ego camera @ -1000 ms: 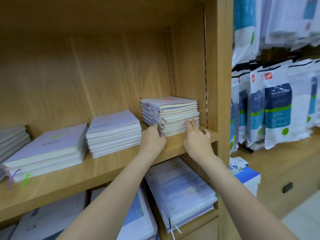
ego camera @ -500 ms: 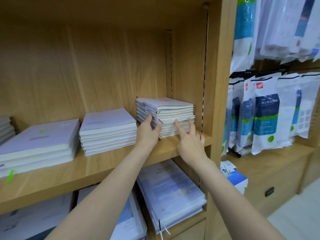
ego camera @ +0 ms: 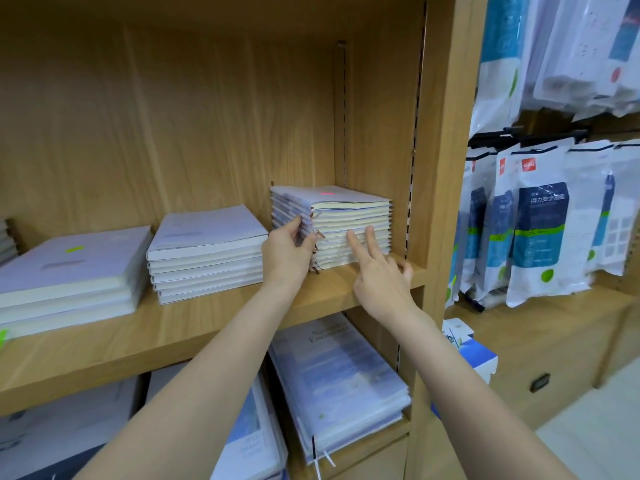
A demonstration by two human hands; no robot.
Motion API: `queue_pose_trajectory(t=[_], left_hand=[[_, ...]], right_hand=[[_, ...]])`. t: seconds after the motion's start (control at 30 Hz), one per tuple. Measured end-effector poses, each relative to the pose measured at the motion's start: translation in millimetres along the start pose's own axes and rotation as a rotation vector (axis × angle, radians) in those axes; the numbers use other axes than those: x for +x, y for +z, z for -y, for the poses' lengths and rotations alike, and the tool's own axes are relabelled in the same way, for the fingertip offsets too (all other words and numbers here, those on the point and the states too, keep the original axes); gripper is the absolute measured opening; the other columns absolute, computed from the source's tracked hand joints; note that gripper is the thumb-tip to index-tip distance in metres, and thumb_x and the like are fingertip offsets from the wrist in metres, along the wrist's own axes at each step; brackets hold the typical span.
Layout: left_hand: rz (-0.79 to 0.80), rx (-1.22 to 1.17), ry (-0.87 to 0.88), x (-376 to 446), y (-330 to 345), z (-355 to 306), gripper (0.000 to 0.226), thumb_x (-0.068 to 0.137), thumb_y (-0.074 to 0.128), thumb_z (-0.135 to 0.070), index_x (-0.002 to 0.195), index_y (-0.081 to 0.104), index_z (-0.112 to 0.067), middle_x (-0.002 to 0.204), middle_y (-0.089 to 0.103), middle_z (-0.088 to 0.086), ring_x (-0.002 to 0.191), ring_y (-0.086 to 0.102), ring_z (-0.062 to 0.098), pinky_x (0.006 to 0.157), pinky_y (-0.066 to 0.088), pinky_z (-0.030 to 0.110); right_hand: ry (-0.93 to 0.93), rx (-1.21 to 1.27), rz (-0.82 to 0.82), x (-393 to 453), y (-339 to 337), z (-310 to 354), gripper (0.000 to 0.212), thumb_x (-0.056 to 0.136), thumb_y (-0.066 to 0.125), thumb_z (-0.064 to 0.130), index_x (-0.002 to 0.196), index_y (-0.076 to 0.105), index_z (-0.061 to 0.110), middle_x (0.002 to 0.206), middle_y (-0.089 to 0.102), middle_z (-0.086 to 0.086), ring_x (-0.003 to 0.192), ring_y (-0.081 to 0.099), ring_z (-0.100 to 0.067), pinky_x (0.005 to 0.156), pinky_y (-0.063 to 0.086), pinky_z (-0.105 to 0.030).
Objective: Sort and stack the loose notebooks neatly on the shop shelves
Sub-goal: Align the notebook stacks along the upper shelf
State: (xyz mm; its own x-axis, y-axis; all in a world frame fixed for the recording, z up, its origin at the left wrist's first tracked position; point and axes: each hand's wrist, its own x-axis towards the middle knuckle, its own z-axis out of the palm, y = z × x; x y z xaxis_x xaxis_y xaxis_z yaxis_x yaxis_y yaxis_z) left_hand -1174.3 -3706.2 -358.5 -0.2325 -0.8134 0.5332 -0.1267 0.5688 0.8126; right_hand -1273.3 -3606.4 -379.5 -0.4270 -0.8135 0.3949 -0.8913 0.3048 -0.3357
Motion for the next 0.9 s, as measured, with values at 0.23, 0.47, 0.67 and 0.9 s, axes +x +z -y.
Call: queue_pose_trajectory(t=[0.23, 0.47, 0.67, 0.9], left_hand=[[0.129, 0.122, -0.052, 2.6, 1.4, 9.0, 0.044, 0.084, 0.067, -0.013, 0.126, 0.055, -0.006, 0.122, 0.061, 0.008, 0.115, 0.055, 0.023, 0.102, 0.043, 0.042], [0.136, 0.141, -0.060, 1.0, -0.7, 8.0, 0.046, 0.088, 0.062, -0.013, 0.132, 0.051, -0.007, 0.126, 0.060, 0.006, 0.117, 0.054, 0.021, 0.103, 0.042, 0.041], [0.093, 0.076, -0.017, 0.2, -1.1, 3.5, 0.039, 0.085, 0.066, -0.021, 0.121, 0.059, -0.009, 0.115, 0.065, 0.003, 0.108, 0.059, 0.018, 0.098, 0.046, 0.037], [0.008, 0.010, 0.011, -5.3, -1.6, -7.0, 0.023, 0.095, 0.051, -0.022, 0.111, 0.066, -0.015, 0.102, 0.069, 0.002, 0.096, 0.062, 0.014, 0.091, 0.049, 0.035]], right_hand=[[0.028, 0.001, -0.068, -2.8, 5.0, -0.7, 0.073, 0.092, 0.035, 0.007, 0.150, -0.003, 0.028, 0.158, -0.001, -0.011, 0.135, 0.030, -0.026, 0.112, 0.010, -0.047], [0.015, 0.002, -0.057, -2.3, 5.2, -1.8, 0.068, 0.093, 0.034, 0.011, 0.151, 0.001, 0.028, 0.159, -0.001, -0.009, 0.138, 0.026, -0.025, 0.112, 0.008, -0.048], [0.004, 0.022, -0.093, -1.8, 7.9, -3.4, 0.068, 0.094, 0.033, 0.012, 0.151, 0.000, 0.028, 0.159, 0.000, -0.007, 0.138, 0.025, -0.023, 0.112, 0.009, -0.045], [-0.012, 0.038, -0.107, -1.8, 9.6, -4.9, 0.068, 0.093, 0.034, 0.012, 0.150, 0.000, 0.029, 0.159, 0.003, -0.008, 0.136, 0.029, -0.024, 0.112, 0.011, -0.046]])
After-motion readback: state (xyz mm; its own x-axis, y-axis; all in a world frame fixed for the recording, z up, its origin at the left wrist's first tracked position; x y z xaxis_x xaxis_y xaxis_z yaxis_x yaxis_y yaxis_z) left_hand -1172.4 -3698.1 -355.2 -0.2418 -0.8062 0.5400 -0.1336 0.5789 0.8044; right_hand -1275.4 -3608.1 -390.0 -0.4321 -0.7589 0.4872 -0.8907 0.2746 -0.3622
